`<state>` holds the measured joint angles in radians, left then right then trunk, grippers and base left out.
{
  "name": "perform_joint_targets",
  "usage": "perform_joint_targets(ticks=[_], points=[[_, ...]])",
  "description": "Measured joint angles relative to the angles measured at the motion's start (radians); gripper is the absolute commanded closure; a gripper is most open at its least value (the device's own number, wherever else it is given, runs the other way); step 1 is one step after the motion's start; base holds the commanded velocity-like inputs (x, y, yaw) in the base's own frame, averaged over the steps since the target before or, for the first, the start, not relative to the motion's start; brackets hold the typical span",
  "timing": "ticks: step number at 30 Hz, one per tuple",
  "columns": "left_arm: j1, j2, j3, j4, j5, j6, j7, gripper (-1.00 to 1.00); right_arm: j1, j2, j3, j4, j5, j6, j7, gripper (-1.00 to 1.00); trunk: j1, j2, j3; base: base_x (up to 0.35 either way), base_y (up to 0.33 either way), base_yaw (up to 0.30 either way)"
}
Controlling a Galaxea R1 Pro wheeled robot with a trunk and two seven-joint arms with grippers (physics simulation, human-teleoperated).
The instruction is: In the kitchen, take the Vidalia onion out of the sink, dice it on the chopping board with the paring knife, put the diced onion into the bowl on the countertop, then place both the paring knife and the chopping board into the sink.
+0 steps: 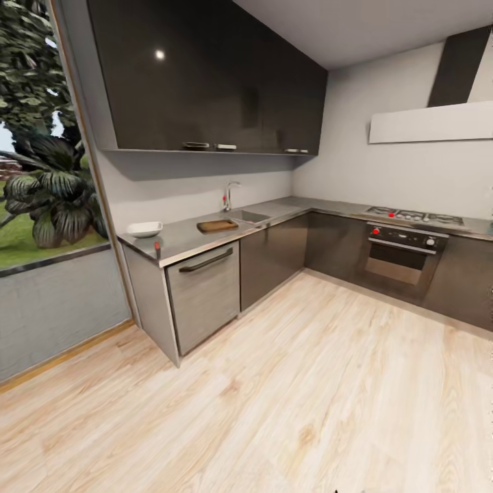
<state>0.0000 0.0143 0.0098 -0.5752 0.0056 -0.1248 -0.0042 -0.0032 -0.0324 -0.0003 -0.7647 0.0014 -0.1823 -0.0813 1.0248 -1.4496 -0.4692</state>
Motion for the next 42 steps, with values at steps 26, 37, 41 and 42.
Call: perform_joint_targets(ticks=[26,37,41,42], points=[[0.000,-0.003,0.000,0.004,0.000,-0.002,0.000,-1.00,0.000,0.003,0.000,0.024,0.000,-0.010,-0.001,-1.00,0.000,0.000,0.000,0.100,-0.305,0.225],[0.000,-0.003,0.000,0.006,0.001,-0.003,0.000,-1.00,0.000,0.004,0.001,0.026,0.001,-0.010,-0.001,-1.00,0.000,0.000,0.000,0.090,-0.309,0.279],[0.000,-0.003,0.000,0.006,0.001,-0.002,0.000,-1.00,0.000,0.004,0.001,0.025,0.001,-0.010,-0.001,-1.00,0.000,0.000,0.000,0.088,-0.309,0.279],[0.000,-0.003,0.000,0.006,0.001,-0.002,0.000,-1.00,0.000,0.004,0.001,0.025,0.001,-0.010,-0.001,-1.00,0.000,0.000,0.000,0.087,-0.309,0.279]])
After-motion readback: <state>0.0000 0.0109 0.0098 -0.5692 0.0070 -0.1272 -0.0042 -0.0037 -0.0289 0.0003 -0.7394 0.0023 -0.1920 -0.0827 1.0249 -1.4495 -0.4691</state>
